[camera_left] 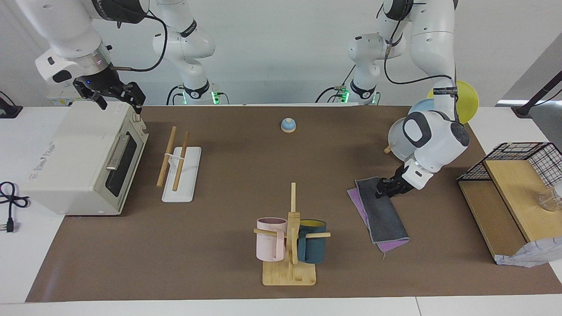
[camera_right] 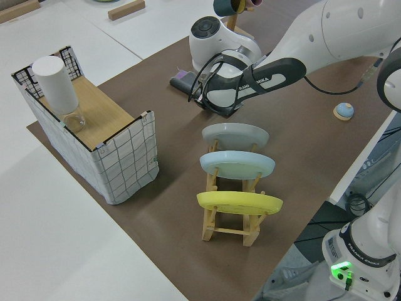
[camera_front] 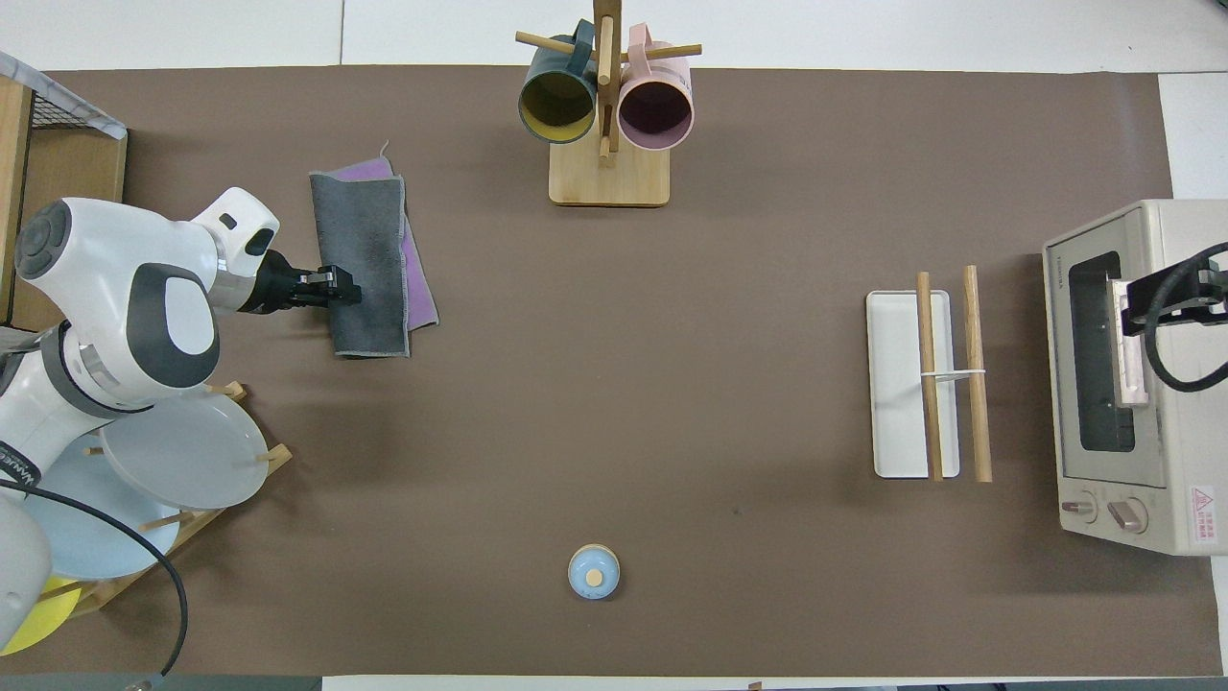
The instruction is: Fold towel and hang on rack
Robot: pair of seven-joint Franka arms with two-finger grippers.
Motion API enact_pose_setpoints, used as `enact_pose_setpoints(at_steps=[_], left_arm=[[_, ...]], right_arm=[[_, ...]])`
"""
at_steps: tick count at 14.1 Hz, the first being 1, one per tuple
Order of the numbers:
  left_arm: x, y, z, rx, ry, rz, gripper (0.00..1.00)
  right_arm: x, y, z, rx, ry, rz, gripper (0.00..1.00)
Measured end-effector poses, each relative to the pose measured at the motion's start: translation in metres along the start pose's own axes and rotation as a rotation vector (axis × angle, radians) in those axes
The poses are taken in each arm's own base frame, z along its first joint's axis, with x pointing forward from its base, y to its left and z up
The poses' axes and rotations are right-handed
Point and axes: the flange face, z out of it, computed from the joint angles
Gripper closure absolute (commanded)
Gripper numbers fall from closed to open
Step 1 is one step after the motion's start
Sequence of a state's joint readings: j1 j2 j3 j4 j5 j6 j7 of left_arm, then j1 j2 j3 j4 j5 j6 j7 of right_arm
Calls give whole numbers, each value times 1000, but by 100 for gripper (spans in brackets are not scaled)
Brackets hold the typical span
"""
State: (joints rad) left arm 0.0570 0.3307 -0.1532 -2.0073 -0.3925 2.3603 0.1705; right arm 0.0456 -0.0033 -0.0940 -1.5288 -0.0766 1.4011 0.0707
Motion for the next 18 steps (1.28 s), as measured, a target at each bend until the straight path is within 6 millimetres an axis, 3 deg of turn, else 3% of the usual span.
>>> enact_pose_setpoints(at_steps=[6,9,14,18], left_arm=[[-2,-3,3,-1,-6,-16,100],[5,4,-11,-12,-8,-120,100],[16,50,-94,38,-52,-380,100],[2,119,-145,103,-42,-629,100]], right_arm=[[0,0,0,0,0,0,0],[0,0,0,0,0,0,0],[0,0,0,0,0,0,0],[0,0,0,0,0,0,0]])
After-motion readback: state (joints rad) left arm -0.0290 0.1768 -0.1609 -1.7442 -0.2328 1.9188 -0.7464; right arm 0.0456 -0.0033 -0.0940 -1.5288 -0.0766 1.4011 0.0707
